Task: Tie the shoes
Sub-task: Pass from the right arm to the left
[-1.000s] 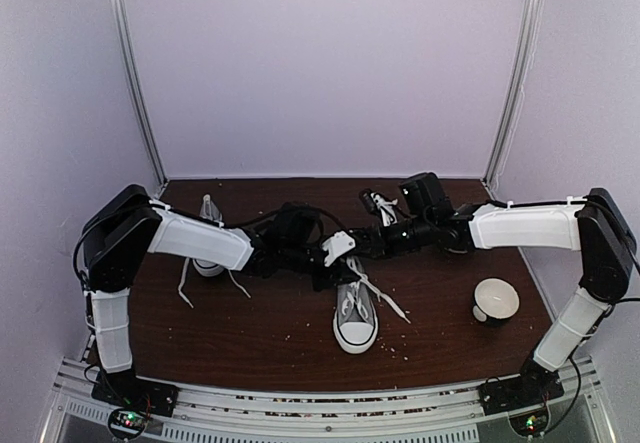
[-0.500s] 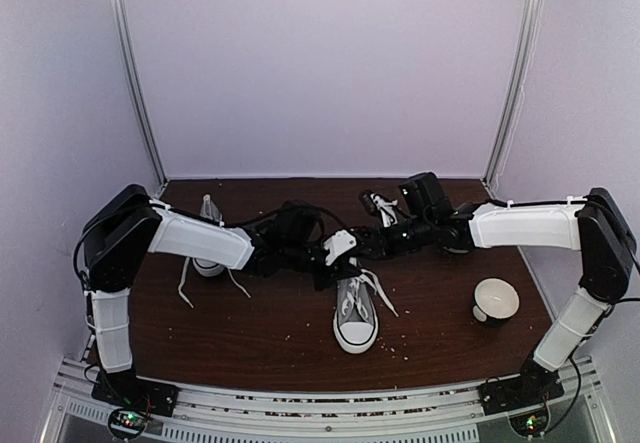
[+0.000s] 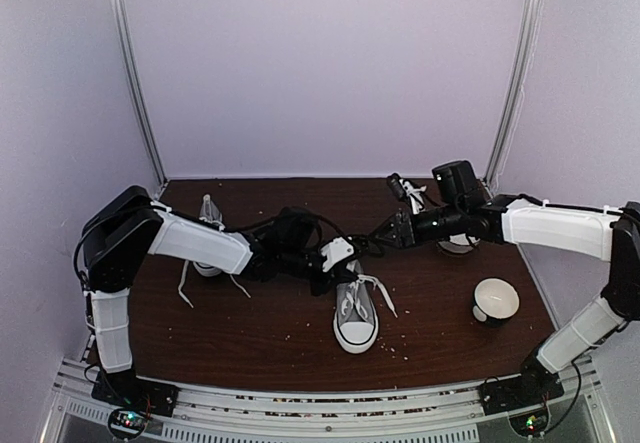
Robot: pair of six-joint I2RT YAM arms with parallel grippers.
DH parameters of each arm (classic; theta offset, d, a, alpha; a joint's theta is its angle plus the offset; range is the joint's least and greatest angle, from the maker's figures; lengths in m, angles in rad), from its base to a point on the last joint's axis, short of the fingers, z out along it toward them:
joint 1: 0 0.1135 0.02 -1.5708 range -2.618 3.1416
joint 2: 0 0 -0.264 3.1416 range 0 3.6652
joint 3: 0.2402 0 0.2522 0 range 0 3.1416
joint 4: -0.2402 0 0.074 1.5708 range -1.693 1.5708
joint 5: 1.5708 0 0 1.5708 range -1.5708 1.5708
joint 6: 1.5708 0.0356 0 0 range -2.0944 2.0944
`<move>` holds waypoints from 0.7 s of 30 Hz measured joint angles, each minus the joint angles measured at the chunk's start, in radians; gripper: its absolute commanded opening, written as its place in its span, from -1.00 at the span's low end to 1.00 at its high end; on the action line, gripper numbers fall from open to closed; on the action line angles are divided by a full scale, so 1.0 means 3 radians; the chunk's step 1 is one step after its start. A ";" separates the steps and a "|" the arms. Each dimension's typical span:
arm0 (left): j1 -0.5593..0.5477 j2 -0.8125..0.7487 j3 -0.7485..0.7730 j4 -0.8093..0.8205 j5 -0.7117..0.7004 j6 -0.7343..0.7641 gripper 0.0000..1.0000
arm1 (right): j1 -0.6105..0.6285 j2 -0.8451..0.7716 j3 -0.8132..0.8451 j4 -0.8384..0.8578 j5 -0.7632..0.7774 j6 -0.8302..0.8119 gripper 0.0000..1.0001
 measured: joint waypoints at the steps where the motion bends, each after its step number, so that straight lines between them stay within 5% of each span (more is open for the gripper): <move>1: 0.0000 -0.0001 -0.0010 0.0010 -0.0005 0.0000 -1.00 | -0.0052 -0.0006 -0.0037 -0.0003 -0.0031 -0.0037 -0.21; 13: 0.0000 -0.0043 -0.0095 0.0128 0.0032 0.0052 -1.00 | -0.0141 0.1152 0.0586 -0.0403 -0.0361 -0.0454 -0.67; 21: 0.0046 -0.0048 -0.0095 0.0142 0.0145 0.0079 -1.00 | -0.0141 0.1359 0.0824 -0.0694 -0.0745 -0.0823 -0.77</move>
